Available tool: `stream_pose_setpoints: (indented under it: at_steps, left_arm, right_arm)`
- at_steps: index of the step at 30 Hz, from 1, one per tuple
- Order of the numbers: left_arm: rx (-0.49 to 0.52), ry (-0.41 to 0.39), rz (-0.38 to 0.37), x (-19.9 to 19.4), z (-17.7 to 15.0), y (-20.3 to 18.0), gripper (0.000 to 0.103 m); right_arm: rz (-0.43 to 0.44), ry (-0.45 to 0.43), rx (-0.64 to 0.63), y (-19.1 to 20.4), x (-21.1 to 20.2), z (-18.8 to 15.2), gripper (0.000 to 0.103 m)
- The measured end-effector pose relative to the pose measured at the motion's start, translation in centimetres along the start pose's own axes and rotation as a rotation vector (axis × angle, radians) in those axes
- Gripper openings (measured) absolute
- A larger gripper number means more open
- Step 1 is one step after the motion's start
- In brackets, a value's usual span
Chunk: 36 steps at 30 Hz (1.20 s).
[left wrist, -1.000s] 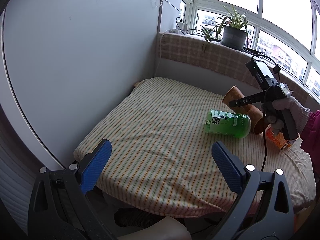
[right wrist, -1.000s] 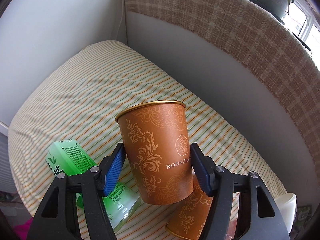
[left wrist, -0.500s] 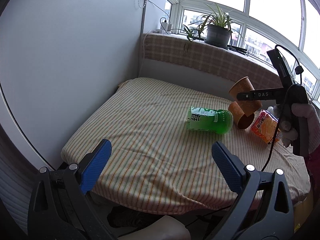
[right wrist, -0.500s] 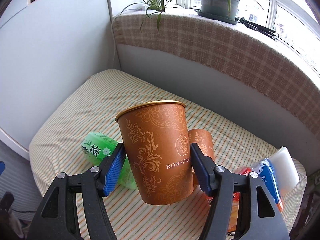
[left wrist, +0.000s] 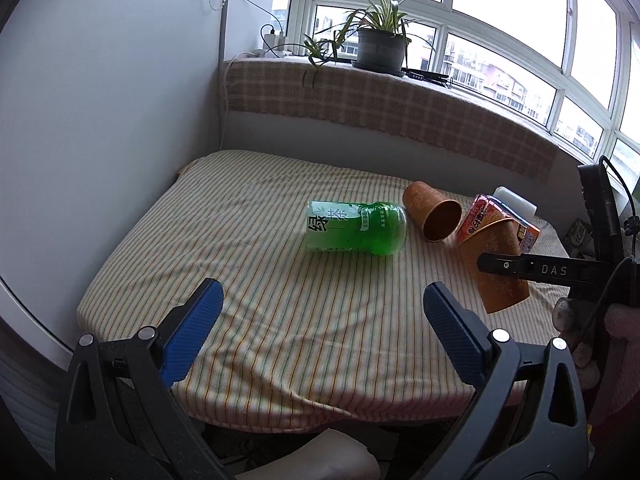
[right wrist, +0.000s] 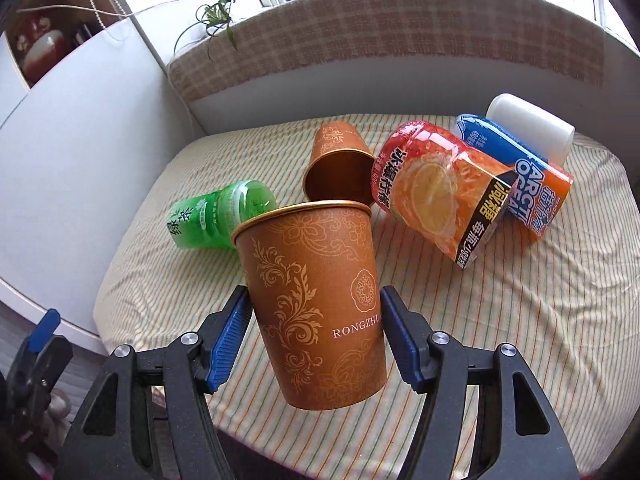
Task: Flip cup upright
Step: 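Lift the brown cup with the right tool and rotate it upright, then grasp the upright brown cup with the left tool while the right tool releases it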
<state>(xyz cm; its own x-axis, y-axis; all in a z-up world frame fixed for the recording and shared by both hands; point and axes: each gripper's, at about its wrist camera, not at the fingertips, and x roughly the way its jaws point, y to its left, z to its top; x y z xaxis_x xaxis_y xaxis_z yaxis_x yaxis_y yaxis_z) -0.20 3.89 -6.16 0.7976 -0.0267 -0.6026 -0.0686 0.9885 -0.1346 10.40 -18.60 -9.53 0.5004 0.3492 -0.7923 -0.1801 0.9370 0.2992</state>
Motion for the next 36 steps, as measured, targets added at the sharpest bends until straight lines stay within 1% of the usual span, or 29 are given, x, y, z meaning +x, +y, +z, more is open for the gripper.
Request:
stream_pose_setpoints:
  at_steps: [5, 8, 12, 13, 16, 18, 20, 22, 27, 29, 30, 33, 34, 35, 36]
  left_arm:
    - [0.038, 0.028, -0.039, 1.1, -0.1, -2.2, 0.102]
    - [0.057, 0.052, -0.053, 1.8, -0.3, -3.2, 0.102]
    - [0.029, 0.12, -0.098, 2.9, -0.6, -3.3, 0.102]
    - [0.025, 0.139, -0.113, 3.3, -0.8, -3.3, 0.102]
    - [0.027, 0.172, -0.123, 3.9, -1.1, -3.6, 0.102]
    - [0.025, 0.198, -0.128, 4.2, -1.1, -3.8, 0.102]
    - [0.014, 0.225, -0.156, 4.6, -1.1, -3.9, 0.102]
    - [-0.003, 0.25, -0.186, 4.9, -1.0, -4.1, 0.102]
    - [-0.026, 0.289, -0.22, 6.0, -0.9, -5.3, 0.102]
    - [-0.045, 0.309, -0.234, 6.7, -0.8, -5.9, 0.102]
    - [-0.053, 0.323, -0.253, 7.0, -0.8, -6.3, 0.102]
    - [-0.06, 0.371, -0.313, 8.0, -0.5, -7.7, 0.102]
    - [-0.062, 0.385, -0.333, 8.4, -0.4, -8.3, 0.1]
    - [-0.067, 0.406, -0.354, 8.8, -0.3, -8.9, 0.095]
    - [-0.075, 0.431, -0.372, 9.4, -0.2, -9.3, 0.094]
  right_arm:
    - [0.013, 0.007, 0.141, -2.2, 0.0, -1.7, 0.064]
    - [0.042, 0.028, 0.239, -3.7, 0.5, -2.5, 0.064]
    - [0.072, 0.049, 0.329, -5.3, 1.4, -3.5, 0.065]
    - [0.075, 0.05, 0.339, -5.5, 1.5, -3.7, 0.065]
    - [0.1, 0.044, 0.356, -6.0, 1.8, -3.8, 0.066]
    - [0.108, 0.037, 0.347, -6.2, 1.7, -3.9, 0.066]
    - [0.11, 0.024, 0.325, -6.2, 1.3, -4.0, 0.066]
    - [0.127, 0.013, 0.31, -6.3, 0.8, -4.2, 0.067]
    - [0.155, -0.049, 0.291, -7.2, -2.0, -4.9, 0.067]
    - [0.133, -0.09, 0.299, -7.8, -3.6, -5.3, 0.067]
    - [0.116, -0.115, 0.3, -8.2, -4.4, -5.6, 0.067]
    - [0.035, -0.187, 0.314, -9.3, -6.9, -7.0, 0.067]
    - [0.013, -0.202, 0.329, -9.8, -7.6, -7.7, 0.067]
    - [-0.003, -0.212, 0.344, -10.2, -8.2, -8.3, 0.067]
    - [-0.015, -0.219, 0.358, -10.7, -8.6, -9.0, 0.067]
